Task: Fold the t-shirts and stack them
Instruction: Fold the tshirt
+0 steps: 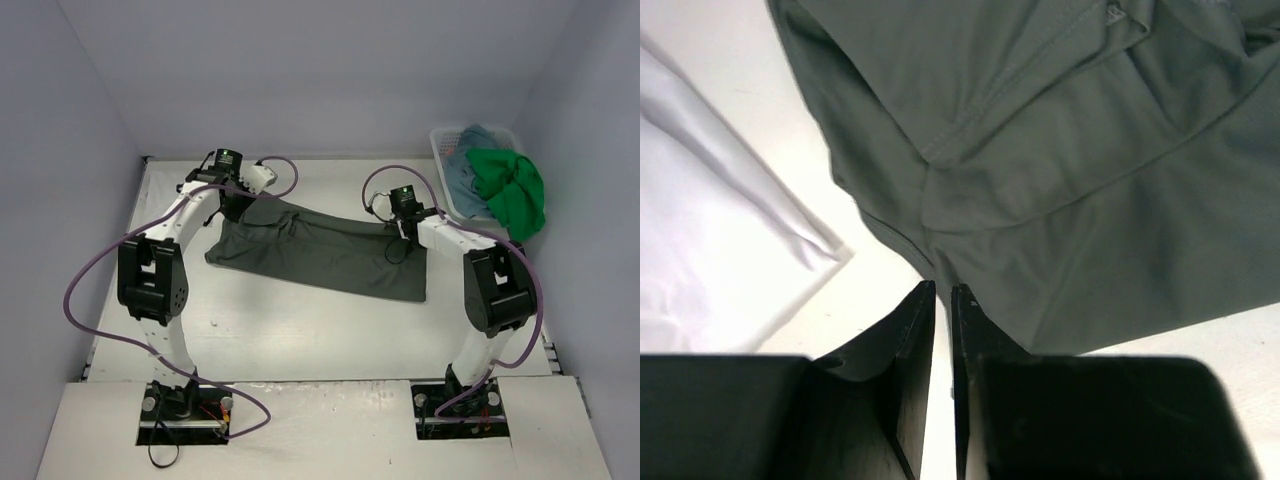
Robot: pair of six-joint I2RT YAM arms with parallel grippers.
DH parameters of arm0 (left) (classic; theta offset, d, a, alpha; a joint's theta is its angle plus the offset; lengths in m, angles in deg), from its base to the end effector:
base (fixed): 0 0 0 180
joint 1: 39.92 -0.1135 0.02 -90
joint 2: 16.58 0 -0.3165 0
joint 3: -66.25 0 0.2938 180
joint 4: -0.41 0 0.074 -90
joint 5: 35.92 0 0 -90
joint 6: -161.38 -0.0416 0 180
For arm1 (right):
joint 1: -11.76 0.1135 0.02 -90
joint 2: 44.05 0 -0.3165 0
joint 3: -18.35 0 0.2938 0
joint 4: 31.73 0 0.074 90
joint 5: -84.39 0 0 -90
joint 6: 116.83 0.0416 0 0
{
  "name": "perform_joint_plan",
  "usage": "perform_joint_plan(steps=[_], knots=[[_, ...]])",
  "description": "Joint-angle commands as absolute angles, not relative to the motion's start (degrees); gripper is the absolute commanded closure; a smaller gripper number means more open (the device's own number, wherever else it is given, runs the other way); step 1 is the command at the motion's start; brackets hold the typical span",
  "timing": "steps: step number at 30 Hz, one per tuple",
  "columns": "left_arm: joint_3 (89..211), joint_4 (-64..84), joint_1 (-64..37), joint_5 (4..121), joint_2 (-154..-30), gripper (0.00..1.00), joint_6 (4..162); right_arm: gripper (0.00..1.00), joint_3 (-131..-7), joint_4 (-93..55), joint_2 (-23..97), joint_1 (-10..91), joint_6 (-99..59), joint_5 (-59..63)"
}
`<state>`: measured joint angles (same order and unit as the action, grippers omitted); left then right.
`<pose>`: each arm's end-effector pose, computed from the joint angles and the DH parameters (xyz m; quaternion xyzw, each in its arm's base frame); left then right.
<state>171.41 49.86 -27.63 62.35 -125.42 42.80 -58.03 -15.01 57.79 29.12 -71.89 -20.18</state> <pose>0.4721 -0.1090 0.3021 0.3517 0.8787 -0.0230 0.3219 0.4182 0.1198 0.2202 -0.4259 0.8022 -0.2088 0.3626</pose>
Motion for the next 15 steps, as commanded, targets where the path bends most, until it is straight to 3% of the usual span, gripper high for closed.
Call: perform_joint_plan(steps=[1,8,15], knots=[[170.32,48.32,-28.06,64.62,-120.82,0.92,43.16,1.00,-58.03,-15.81,54.21,29.69,-71.48,-21.70],[168.46,43.57,-28.32,69.27,-124.15,0.70,47.99,1.00,-57.59,-15.90,55.79,30.92,-70.34,-21.78],[170.93,38.31,-28.67,69.19,-128.37,0.66,51.16,1.00,-57.59,-15.90,56.67,31.09,-69.72,-21.43]])
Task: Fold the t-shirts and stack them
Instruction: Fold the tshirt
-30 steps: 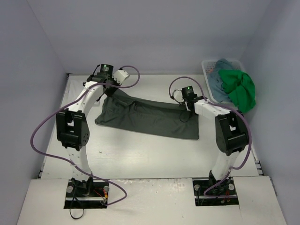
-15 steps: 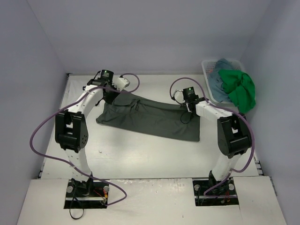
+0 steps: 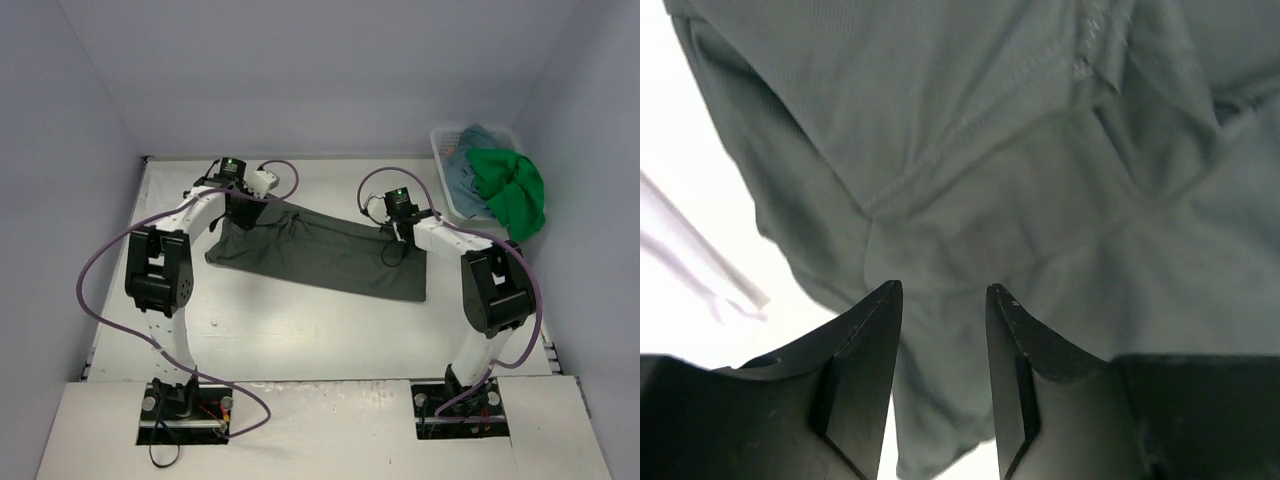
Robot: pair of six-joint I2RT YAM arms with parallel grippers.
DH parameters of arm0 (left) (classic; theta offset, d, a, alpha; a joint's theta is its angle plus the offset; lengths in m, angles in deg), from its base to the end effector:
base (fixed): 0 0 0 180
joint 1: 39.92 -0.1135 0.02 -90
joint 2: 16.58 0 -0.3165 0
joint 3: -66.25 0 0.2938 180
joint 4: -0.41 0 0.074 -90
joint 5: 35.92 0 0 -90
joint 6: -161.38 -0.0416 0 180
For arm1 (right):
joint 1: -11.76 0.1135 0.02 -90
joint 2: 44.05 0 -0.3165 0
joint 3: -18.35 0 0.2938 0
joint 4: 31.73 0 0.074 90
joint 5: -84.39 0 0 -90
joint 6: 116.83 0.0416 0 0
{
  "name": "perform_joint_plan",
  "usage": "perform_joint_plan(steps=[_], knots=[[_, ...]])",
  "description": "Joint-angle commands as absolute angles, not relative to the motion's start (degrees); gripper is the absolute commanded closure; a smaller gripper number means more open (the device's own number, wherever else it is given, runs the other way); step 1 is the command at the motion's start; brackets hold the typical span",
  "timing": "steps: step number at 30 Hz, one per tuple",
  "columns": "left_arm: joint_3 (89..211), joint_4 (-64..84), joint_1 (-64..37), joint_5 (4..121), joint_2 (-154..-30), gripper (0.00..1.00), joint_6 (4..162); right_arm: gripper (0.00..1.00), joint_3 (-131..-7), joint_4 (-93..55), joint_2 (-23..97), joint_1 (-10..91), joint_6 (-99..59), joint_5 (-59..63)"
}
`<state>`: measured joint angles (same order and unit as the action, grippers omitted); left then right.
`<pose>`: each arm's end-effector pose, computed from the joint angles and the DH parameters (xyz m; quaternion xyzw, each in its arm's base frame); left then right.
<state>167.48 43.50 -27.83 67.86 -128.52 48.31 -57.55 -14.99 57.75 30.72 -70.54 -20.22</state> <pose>0.4815 -0.1133 0.2602 0.3205 0.8883 -0.0840 0.3179 0.4130 0.1308 0.2176 -0.4288 0.8024 -0.1991 0.3642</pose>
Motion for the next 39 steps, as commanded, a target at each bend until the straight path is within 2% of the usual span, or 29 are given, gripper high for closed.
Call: perform_joint_plan(steps=[1,17,35,37,39], knots=[[171.45,37.69,-28.85,69.72,-129.42,0.66,52.03,1.00,-57.59,-15.99,56.76,31.09,-69.72,-21.43],[179.19,36.10,-30.17,68.76,-137.87,0.65,52.57,1.00,-56.10,-16.34,57.55,31.09,-69.37,-21.61],[179.98,38.91,-30.70,70.69,-141.21,0.62,51.69,1.00,-56.89,-16.51,58.35,31.18,-69.28,-21.78],[179.55,38.74,-30.70,70.69,-141.21,0.63,51.60,1.00,-56.80,-16.51,58.61,31.18,-69.20,-21.70],[179.37,38.65,-30.70,70.95,-141.12,0.71,51.69,1.00,-56.63,-16.52,58.61,31.09,-69.11,-21.78]])
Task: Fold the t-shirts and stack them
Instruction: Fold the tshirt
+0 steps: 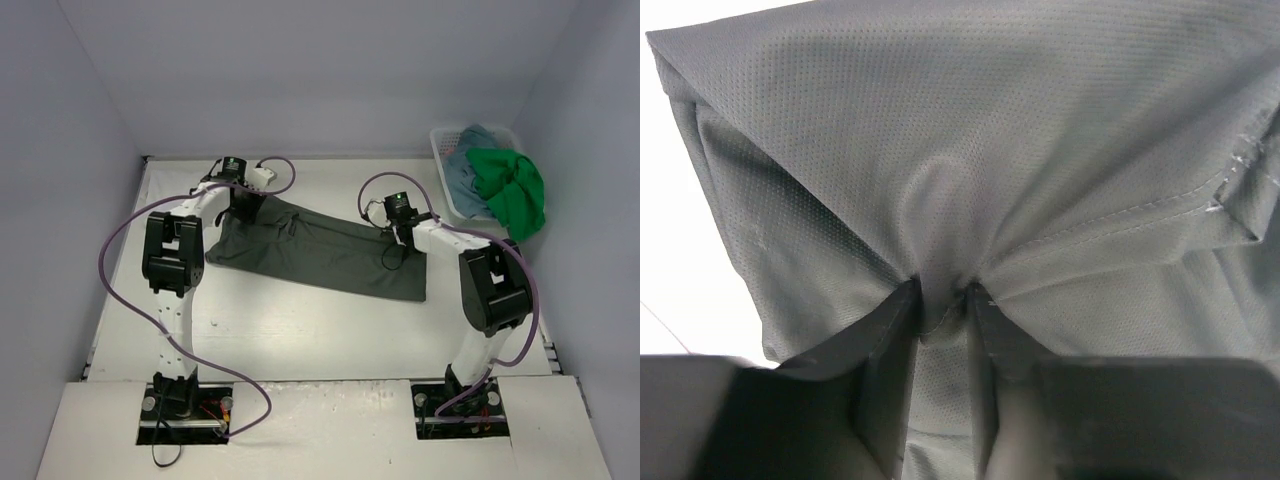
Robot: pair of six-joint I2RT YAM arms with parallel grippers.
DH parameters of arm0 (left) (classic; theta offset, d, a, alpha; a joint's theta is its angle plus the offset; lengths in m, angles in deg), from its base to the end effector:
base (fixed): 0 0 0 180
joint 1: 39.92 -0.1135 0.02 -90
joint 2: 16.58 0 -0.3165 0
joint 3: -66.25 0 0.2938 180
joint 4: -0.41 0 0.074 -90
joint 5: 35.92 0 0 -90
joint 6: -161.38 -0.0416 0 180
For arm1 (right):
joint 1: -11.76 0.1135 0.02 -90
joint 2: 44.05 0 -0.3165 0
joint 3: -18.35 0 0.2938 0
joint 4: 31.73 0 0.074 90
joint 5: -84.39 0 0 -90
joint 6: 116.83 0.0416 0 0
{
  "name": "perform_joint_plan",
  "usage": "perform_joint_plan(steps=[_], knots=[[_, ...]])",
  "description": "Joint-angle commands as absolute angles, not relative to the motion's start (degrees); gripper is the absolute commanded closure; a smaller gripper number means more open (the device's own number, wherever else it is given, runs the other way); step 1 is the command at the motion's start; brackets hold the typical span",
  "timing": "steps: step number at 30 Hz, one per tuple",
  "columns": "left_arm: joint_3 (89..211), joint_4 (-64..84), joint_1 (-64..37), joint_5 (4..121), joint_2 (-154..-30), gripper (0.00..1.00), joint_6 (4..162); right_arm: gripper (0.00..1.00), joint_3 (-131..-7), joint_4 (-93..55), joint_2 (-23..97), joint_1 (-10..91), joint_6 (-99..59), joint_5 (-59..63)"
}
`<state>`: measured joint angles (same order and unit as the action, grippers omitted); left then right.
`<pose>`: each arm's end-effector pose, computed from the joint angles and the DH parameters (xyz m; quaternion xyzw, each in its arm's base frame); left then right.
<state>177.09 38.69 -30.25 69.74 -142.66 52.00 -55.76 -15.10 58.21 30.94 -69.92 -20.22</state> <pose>0.5479 -0.1047 0.2004 0.2773 0.9001 -0.1027 0.3199 0.4071 0.1305 0.2037 -0.4316 0.8090 -0.1938 0.3488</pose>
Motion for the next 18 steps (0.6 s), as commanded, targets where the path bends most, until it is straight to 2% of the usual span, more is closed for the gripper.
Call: perform_joint_plan(steps=[1,5,6,18], knots=[[179.37,38.56,-30.61,70.95,-141.03,0.82,51.60,1.00,-56.54,-16.60,58.78,31.18,-69.11,-21.70],[179.45,38.56,-30.70,70.69,-140.33,0.99,51.69,1.00,-56.62,-16.87,58.87,31.18,-68.93,-21.78],[179.45,38.38,-30.70,70.60,-140.24,1.00,51.69,1.00,-56.80,-16.87,58.96,31.09,-68.76,-21.61],[180.94,37.59,-30.70,68.67,-135.23,1.00,52.66,1.00,-56.45,-17.13,58.88,31.36,-68.40,-21.61]])
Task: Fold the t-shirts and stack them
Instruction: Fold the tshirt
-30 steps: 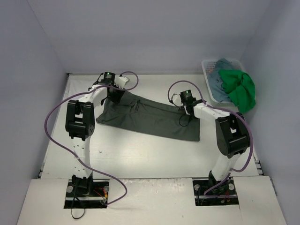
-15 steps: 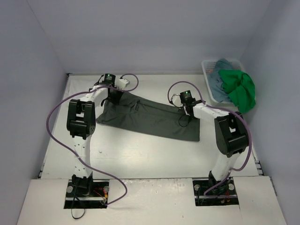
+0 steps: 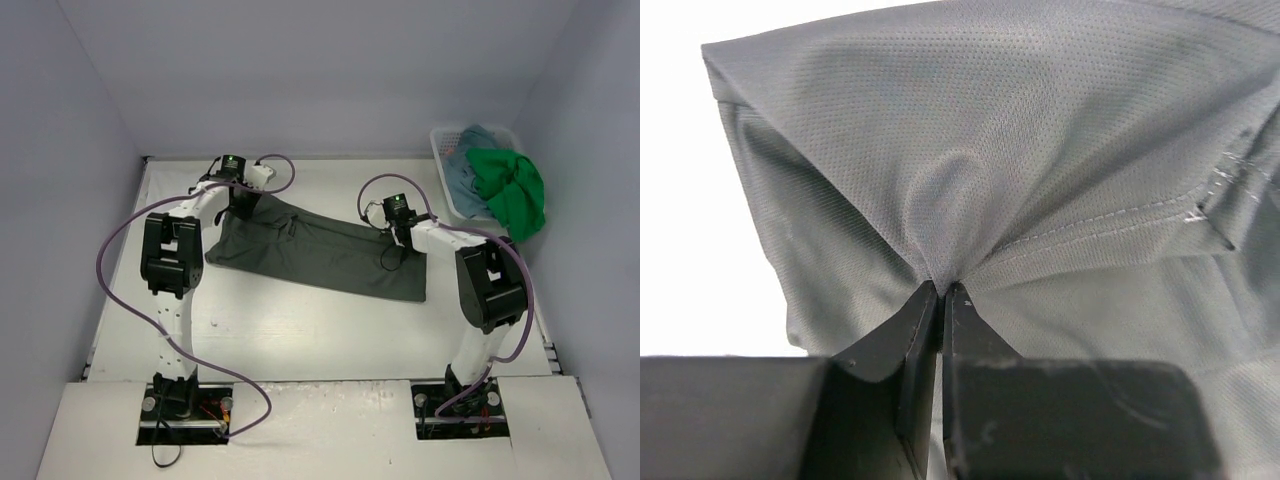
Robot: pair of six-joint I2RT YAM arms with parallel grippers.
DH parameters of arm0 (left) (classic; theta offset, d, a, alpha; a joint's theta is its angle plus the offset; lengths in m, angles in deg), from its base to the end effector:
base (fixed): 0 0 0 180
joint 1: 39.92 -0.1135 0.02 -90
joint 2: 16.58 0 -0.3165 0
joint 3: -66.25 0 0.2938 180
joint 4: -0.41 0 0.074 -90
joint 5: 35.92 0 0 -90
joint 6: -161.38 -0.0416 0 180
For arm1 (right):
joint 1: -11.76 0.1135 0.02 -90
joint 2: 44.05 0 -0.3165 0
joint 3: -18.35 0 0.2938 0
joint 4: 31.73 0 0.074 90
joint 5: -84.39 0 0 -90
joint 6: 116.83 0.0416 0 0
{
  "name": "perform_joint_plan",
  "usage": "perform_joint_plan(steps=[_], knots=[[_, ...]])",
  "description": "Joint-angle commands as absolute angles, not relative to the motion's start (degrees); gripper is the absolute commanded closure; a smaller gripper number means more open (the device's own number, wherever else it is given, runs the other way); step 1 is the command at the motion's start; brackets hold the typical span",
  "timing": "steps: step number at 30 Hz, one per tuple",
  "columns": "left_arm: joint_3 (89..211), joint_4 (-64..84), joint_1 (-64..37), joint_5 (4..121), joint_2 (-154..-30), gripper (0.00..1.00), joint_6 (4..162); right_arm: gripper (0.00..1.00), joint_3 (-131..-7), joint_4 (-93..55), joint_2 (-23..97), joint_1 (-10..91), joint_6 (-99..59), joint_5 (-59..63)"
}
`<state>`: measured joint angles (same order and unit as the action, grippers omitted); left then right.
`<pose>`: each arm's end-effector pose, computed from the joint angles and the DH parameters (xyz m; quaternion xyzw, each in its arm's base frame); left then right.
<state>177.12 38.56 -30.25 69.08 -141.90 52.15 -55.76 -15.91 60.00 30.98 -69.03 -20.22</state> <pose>0.5471 -0.1041 0.2077 0.2749 0.8990 -0.0967 0.3271 0.4106 0.1320 0.1920 -0.4281 0.8145 -0.1898 0.3425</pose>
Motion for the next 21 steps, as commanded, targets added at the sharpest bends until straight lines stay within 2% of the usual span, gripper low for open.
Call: perform_joint_plan(steps=[1,9,21], knots=[[181.56,38.11,-30.70,68.67,-134.88,1.00,52.57,1.00,-56.54,-17.13,58.70,31.36,-68.40,-21.78],[183.76,41.02,-30.96,69.11,-132.25,1.00,52.66,1.00,-55.92,-16.78,55.98,31.44,-68.76,-22.22],[177.88,42.69,-31.75,70.25,-124.43,1.00,52.13,1.00,-54.08,-15.81,52.28,31.79,-68.76,-22.22]])
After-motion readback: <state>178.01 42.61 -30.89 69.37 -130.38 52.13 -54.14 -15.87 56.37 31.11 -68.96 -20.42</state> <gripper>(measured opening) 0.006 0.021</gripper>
